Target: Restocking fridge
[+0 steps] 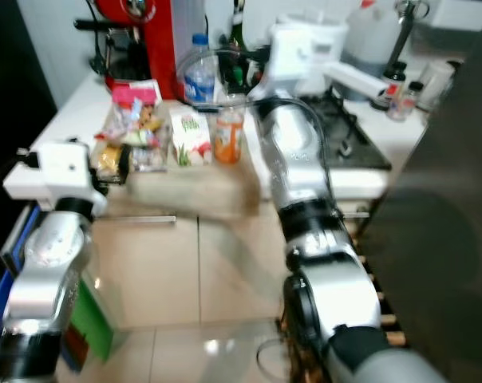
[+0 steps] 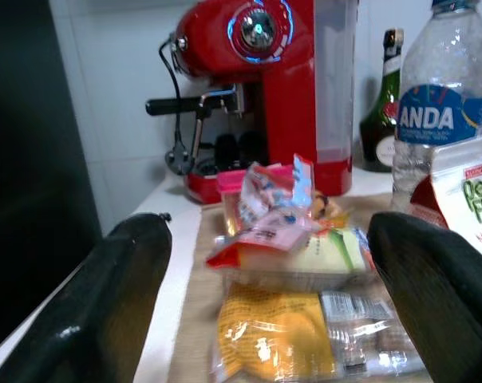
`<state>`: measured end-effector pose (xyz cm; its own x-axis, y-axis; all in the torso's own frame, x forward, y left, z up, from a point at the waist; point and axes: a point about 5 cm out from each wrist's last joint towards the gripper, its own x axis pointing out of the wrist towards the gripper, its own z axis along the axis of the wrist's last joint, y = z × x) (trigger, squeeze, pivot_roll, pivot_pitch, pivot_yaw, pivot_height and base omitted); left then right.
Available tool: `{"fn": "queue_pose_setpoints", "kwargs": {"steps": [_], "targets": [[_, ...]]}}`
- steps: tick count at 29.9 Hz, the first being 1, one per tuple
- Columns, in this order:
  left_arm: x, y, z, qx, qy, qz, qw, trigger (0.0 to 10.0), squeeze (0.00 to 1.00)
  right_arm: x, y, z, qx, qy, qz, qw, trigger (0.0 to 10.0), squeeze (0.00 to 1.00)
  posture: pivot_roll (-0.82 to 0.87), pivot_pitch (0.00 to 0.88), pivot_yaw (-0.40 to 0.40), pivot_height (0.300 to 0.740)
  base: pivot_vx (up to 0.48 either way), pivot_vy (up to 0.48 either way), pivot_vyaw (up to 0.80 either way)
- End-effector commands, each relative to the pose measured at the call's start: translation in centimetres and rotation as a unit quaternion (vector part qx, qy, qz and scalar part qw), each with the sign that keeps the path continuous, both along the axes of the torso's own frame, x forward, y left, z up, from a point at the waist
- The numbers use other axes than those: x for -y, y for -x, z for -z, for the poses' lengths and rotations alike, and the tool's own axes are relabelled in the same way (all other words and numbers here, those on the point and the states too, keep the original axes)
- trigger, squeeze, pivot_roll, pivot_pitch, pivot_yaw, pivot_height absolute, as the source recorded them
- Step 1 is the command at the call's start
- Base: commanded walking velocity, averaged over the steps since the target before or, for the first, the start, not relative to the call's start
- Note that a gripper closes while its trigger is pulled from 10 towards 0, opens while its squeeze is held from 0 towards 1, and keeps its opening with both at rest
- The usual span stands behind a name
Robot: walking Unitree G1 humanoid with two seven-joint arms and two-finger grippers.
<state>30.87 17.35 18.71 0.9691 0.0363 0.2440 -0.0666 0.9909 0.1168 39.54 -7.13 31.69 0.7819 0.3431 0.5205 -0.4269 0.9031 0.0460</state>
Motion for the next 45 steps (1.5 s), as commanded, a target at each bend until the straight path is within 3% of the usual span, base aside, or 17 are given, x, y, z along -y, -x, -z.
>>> {"fn": "queue_pose_setpoints", "kwargs": {"steps": [1, 5, 17, 20, 25, 31, 36, 43, 44, 45], "targets": [[0.9, 0.0, -0.8, 0.014, 0.002, 0.01, 1.0, 10.0, 0.0, 1.6, -0.8, 0.7, -0.027, 0.01, 0.029, 0.999, 10.0, 0.0, 0.01, 0.0, -0.03, 0.74, 0.0, 0.0, 0.0], [1.3, 0.1, -1.3, 0.028, -0.002, 0.027, 0.999, 10.0, 0.0, 2.1, -1.7, 1.5, -0.073, 0.033, 0.078, 0.994, 10.0, 0.0, 0.02, 0.0, -0.035, 0.74, 0.0, 0.0, 0.0], [1.4, 0.5, -1.3, 0.026, 0.007, 0.035, 0.999, 10.0, 0.0, 0.8, -2.0, 1.9, -0.111, 0.033, 0.06, 0.991, 10.0, 0.0, 0.02, 0.0, -0.04, 0.74, 0.0, 0.0, 0.0], [2.3, 0.2, -1.5, 0.015, -0.007, 0.108, 0.994, 10.0, 0.0, 0.6, -2.0, 1.9, -0.118, 0.029, 0.044, 0.992, 10.0, 0.0, 0.03, 0.0, -0.043, 0.74, 0.0, 0.0, 0.0], [2.6, 0.0, -1.6, 0.003, -0.013, 0.155, 0.988, 10.0, 0.0, 0.6, -2.1, 2.2, -0.13, 0.034, 0.04, 0.99, 10.0, 0.0, 0.03, 0.0, -0.043, 0.74, 0.0, 0.0, 0.0], [4.6, 0.3, -1.2, -0.023, -0.044, 0.241, 0.969, 10.0, 0.0, 0.1, -2.4, 3.9, -0.191, 0.043, 0.012, 0.981, 10.0, 0.0, 0.03, 0.0, -0.042, 0.74, 0.0, 0.0, 0.0], [5.0, 0.4, -1.7, -0.015, -0.048, 0.252, 0.967, 10.0, 0.0, -0.2, -2.4, 4.6, -0.227, 0.021, -0.006, 0.974, 10.0, 0.0, 0.03, 0.0, -0.046, 0.74, 0.0, 0.0, 0.0], [4.9, 0.5, -1.9, -0.015, -0.045, 0.258, 0.965, 10.0, 0.0, -0.3, -2.5, 4.6, -0.233, 0.029, -0.001, 0.972, 10.0, 0.0, 0.03, 0.0, -0.052, 0.74, 0.0, 0.0, 0.0], [4.9, 0.5, -1.9, -0.015, -0.042, 0.258, 0.965, 10.0, 0.0, -0.3, -2.5, 4.7, -0.239, 0.026, -0.005, 0.971, 4.0, 0.0, 0.02, 0.0, -0.053, 0.74, 0.0, 0.0, 0.0], [4.9, 0.5, -1.9, -0.015, -0.041, 0.258, 0.965, 10.0, 0.0, -0.3, -2.5, 4.7, -0.246, 0.015, -0.008, 0.969, 4.0, 0.0, 0.02, 0.0, -0.054, 0.74, 0.0, 0.0, 0.0]]}}
